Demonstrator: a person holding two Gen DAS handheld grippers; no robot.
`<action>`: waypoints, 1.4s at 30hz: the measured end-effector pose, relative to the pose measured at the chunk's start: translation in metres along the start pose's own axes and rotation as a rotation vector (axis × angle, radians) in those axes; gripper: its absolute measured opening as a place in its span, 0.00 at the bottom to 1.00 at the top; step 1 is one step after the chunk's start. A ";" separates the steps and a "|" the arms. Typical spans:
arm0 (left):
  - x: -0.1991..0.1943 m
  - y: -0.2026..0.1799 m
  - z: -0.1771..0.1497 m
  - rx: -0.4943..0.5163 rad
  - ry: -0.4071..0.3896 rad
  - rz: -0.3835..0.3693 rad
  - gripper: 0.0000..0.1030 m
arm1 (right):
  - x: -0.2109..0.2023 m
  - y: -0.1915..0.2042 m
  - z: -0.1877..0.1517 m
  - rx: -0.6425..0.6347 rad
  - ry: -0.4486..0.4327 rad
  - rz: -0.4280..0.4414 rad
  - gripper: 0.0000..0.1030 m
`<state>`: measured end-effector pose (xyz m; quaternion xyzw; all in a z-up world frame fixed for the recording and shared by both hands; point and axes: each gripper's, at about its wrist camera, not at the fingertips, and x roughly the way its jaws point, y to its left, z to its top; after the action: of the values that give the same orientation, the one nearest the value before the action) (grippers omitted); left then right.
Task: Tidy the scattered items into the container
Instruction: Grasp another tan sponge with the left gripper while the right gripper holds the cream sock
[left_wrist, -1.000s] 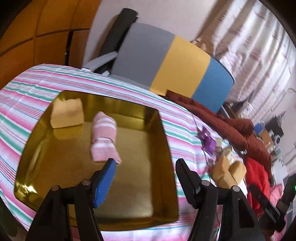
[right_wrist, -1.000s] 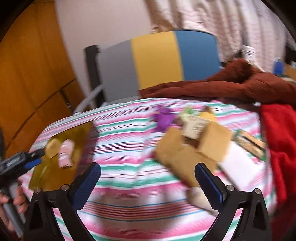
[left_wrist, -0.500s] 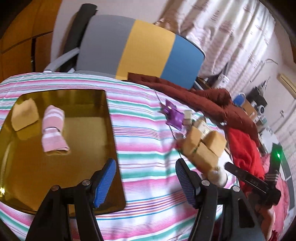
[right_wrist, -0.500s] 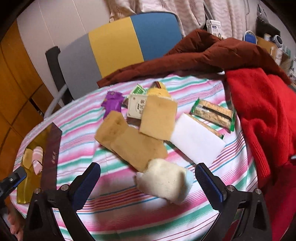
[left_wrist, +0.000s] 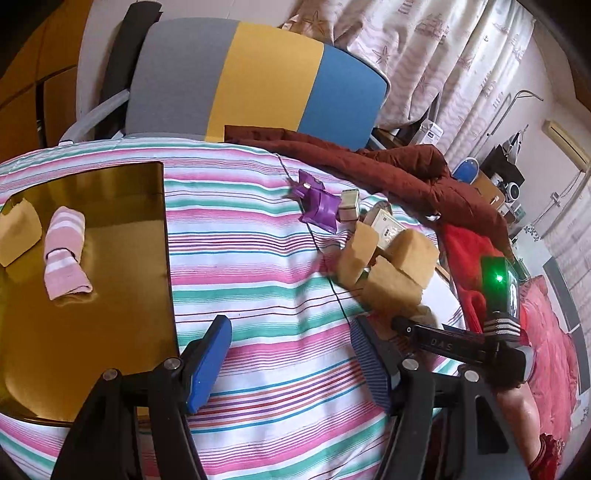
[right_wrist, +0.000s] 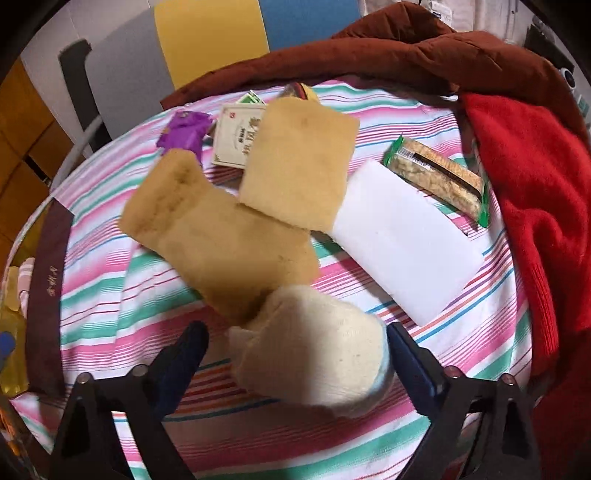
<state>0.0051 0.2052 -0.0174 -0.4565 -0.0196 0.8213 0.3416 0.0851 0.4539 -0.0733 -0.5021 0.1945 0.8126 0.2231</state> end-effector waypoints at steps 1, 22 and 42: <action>0.002 0.000 0.000 -0.003 0.005 -0.002 0.66 | 0.000 0.000 0.000 -0.001 -0.005 0.002 0.87; 0.034 -0.022 -0.003 0.035 0.072 -0.007 0.66 | -0.038 -0.004 0.007 0.029 -0.060 0.212 0.74; 0.078 -0.080 -0.001 0.185 0.114 -0.100 0.66 | -0.068 -0.070 0.027 0.244 -0.301 0.358 0.74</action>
<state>0.0223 0.3107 -0.0480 -0.4674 0.0531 0.7743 0.4232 0.1312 0.5149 -0.0066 -0.3024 0.3413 0.8752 0.1613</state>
